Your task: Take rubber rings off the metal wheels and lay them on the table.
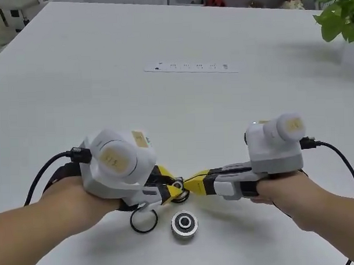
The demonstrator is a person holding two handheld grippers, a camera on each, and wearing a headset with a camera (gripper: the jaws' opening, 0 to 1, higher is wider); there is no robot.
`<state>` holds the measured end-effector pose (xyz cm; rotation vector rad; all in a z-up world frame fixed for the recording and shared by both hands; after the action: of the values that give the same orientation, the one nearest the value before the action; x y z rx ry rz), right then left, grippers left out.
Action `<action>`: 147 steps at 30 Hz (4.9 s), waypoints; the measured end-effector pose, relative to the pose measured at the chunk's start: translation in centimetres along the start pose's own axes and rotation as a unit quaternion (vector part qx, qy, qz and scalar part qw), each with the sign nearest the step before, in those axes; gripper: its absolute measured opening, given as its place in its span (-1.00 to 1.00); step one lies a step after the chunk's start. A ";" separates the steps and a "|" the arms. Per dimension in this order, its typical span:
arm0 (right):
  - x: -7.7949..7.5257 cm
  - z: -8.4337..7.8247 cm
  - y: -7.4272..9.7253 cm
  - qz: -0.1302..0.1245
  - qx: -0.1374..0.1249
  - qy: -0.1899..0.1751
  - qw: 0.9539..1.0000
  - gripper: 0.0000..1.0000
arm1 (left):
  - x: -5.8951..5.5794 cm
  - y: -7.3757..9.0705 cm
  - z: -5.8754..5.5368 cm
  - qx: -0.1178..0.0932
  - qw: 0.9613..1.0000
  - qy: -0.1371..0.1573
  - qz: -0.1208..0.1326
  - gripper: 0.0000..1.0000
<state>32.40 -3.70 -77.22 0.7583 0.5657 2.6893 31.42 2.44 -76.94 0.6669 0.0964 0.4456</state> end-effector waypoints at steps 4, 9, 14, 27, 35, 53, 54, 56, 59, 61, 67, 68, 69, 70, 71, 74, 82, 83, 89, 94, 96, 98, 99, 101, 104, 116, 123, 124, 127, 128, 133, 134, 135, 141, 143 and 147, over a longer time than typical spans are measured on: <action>0.2 0.1 -0.1 0.006 -0.003 0.002 1.000 -1.00 | 0.0 0.0 0.0 0.000 1.000 0.000 0.000 -0.76; 0.7 0.2 -0.2 0.016 -0.004 0.010 1.000 -1.00 | 0.0 -0.1 0.1 0.000 1.000 0.000 0.002 -0.76; -0.1 0.4 0.1 0.005 -0.015 0.000 1.000 -1.00 | 0.0 0.0 0.0 -0.006 1.000 -0.001 0.000 -0.75; 0.0 0.5 0.3 0.000 -0.020 -0.005 1.000 -1.00 | -0.2 0.5 0.1 -0.012 0.999 -0.035 -0.024 -0.77; 0.0 0.6 0.4 0.003 -0.024 -0.007 1.000 -1.00 | -0.3 1.5 0.1 -0.019 0.999 -0.020 -0.033 -0.64; 1.1 1.3 0.4 0.014 -0.030 -0.007 0.999 -1.00 | -1.0 5.1 1.6 -0.066 0.997 -0.013 -0.031 -0.27; 1.2 1.3 0.4 0.015 -0.030 -0.007 0.999 -1.00 | -1.0 5.3 1.7 -0.068 0.997 -0.013 -0.030 -0.25; 1.4 1.3 0.4 0.017 -0.031 -0.007 0.999 -1.00 | -1.0 5.7 1.6 -0.071 0.997 -0.012 -0.028 -0.21; 1.6 1.4 0.3 0.019 -0.030 -0.007 0.999 -1.00 | -0.9 6.2 1.6 -0.075 0.997 -0.009 -0.023 -0.16; 1.7 1.4 0.3 0.020 -0.030 -0.007 0.999 -1.00 | -0.9 6.5 1.6 -0.077 0.997 -0.007 -0.020 -0.12; 2.2 1.5 0.2 0.025 -0.030 -0.006 0.999 -1.00 | -0.8 7.7 1.5 -0.087 0.996 0.002 -0.014 -0.02; 2.3 1.6 0.2 0.026 -0.030 -0.006 0.999 -1.00 | -0.8 7.8 1.5 -0.087 0.996 0.003 -0.014 0.00; 2.4 1.6 0.2 0.027 -0.029 -0.006 0.999 -1.00 | -0.9 8.0 1.3 -0.088 0.996 0.005 -0.013 0.01; 2.5 1.5 0.1 0.028 -0.028 -0.006 0.999 -1.00 | -0.9 8.2 1.3 -0.088 0.996 0.006 -0.013 0.03; 2.5 1.5 0.1 0.029 -0.027 -0.006 0.999 -1.00 | -1.0 8.4 1.1 -0.088 0.996 0.006 -0.012 0.05; 2.5 1.4 0.0 0.030 -0.022 -0.005 0.999 -1.00 | -1.0 8.8 0.8 -0.086 0.996 0.008 -0.010 0.11; 2.6 1.2 -0.4 0.037 -0.010 -0.002 0.999 -1.00 | -0.7 10.0 -0.6 -0.080 0.996 0.025 0.002 0.25; 2.7 1.1 -0.5 0.037 -0.007 -0.002 0.999 -1.00 | -0.7 10.1 -0.8 -0.080 0.996 0.027 0.004 0.26; 3.2 0.9 -1.0 0.045 0.006 0.005 0.999 -1.00 | -0.6 10.6 -1.2 -0.080 0.996 0.035 0.012 0.29; 3.5 0.6 -1.3 0.052 0.013 0.009 0.999 -1.00 | -0.6 11.0 -1.8 -0.078 0.996 0.039 0.016 0.32; 3.6 0.4 -1.4 0.053 0.018 0.011 0.998 -1.00 | -0.6 11.0 -2.3 -0.071 0.996 0.041 0.016 0.33; 3.7 0.3 -1.4 0.053 0.022 0.013 0.998 -1.00 | -0.7 11.1 -2.5 -0.068 0.997 0.041 0.016 0.34; 3.7 0.3 -1.4 0.053 0.022 0.013 0.998 -1.00 | -0.7 11.2 -2.6 -0.068 0.997 0.040 0.017 0.34; 3.7 0.1 -1.6 0.053 0.026 0.011 0.998 -1.00 | -0.7 11.3 -2.6 -0.069 0.997 0.042 0.018 0.35; 3.8 -0.2 -1.8 0.055 0.035 0.011 0.998 -1.00 | -0.6 11.3 -2.9 -0.068 0.997 0.042 0.018 0.35; 4.4 -0.4 -2.9 0.060 0.049 0.008 0.997 -1.00 | -0.5 11.4 -3.2 -0.067 0.996 0.047 0.021 0.34; 4.8 -0.5 -3.4 0.060 0.053 0.003 0.997 -1.00 | -0.4 11.6 -3.4 -0.065 0.996 0.048 0.023 0.33; 4.8 -0.6 -3.5 0.062 0.054 0.003 0.997 -1.00 | -0.5 11.6 -3.4 -0.064 0.997 0.048 0.023 0.33; 4.9 -0.7 -3.6 0.061 0.058 0.004 0.996 -1.00 | -0.5 11.6 -3.5 -0.064 0.997 0.049 0.023 0.33; 4.9 -0.8 -3.6 0.061 0.058 0.004 0.996 -1.00 | -0.5 11.6 -3.5 -0.063 0.996 0.049 0.023 0.33; 4.9 -0.8 -3.6 0.058 0.057 0.002 0.997 -1.00 | -0.5 11.7 -3.5 -0.061 0.996 0.052 0.025 0.32; 4.8 -0.8 -3.5 0.057 0.057 0.003 0.997 -1.00 | -0.5 11.7 -3.5 -0.061 0.996 0.052 0.025 0.32; 4.8 -0.8 -3.5 0.055 0.057 0.005 0.997 -1.00 | -0.5 11.7 -3.5 -0.061 0.996 0.053 0.026 0.32; 4.8 -0.7 -3.5 0.056 0.054 0.010 0.997 -0.98 | -0.7 11.6 -3.4 -0.060 0.997 0.053 0.023 0.32; 4.8 -0.7 -3.4 0.055 0.053 0.011 0.997 -0.96 | -0.8 11.6 -3.3 -0.060 0.996 0.054 0.022 0.32; 4.8 -0.6 -3.4 0.055 0.050 0.013 0.997 -0.91 | -0.8 11.6 -3.2 -0.060 0.996 0.054 0.022 0.32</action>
<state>28.64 0.90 -77.10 0.8055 0.6875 2.7931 25.68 11.98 -72.39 0.5274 0.1554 0.5257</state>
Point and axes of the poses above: the centre of the closed fingertips' face, and the gripper's own axes: y roughly backward along the fingers, x roughly to its left, z roughly out of its top, the point moved 4 cm from there along y, roughly backward along the fingers, and after that the axes turned 2 degrees about y, right-handed, at the moved point
